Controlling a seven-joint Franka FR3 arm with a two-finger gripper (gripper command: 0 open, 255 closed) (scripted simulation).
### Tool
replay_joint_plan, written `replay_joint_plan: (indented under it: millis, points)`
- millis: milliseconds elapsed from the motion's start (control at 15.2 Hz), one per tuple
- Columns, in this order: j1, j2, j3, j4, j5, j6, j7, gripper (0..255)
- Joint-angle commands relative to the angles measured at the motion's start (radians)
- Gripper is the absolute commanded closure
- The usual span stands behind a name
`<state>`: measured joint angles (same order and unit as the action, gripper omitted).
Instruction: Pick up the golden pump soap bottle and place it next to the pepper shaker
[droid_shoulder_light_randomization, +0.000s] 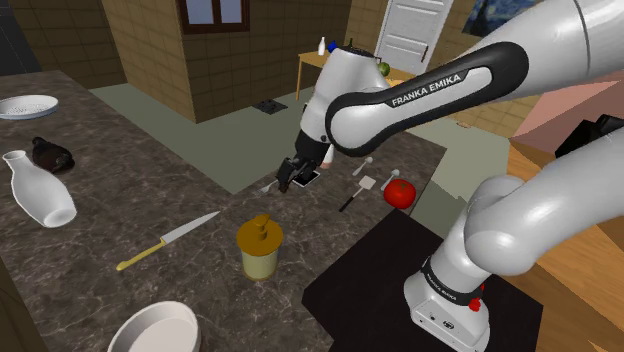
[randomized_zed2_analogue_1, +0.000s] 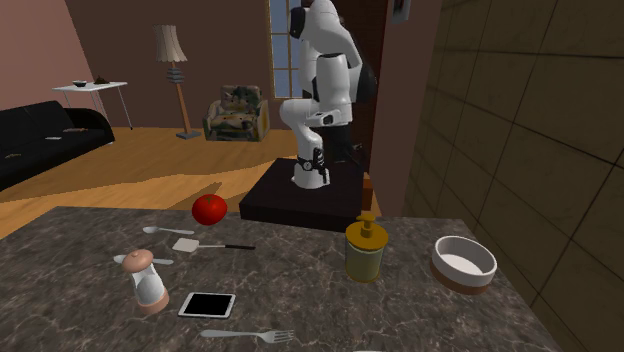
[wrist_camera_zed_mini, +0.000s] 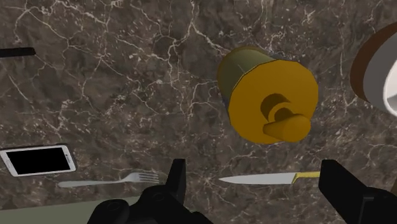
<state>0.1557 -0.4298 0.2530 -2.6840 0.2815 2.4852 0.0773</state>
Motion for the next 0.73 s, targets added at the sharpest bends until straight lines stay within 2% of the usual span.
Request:
replay_joint_plan:
  millis: [0,462,660]
  points:
    - [0.016,0.065,0.017,0.001,0.023,0.071,0.006,0]
    - [0.071,0.342,0.08,0.044,0.088,0.325,0.027,0]
    - [0.072,0.381,0.083,0.05,0.083,0.359,0.029,0]
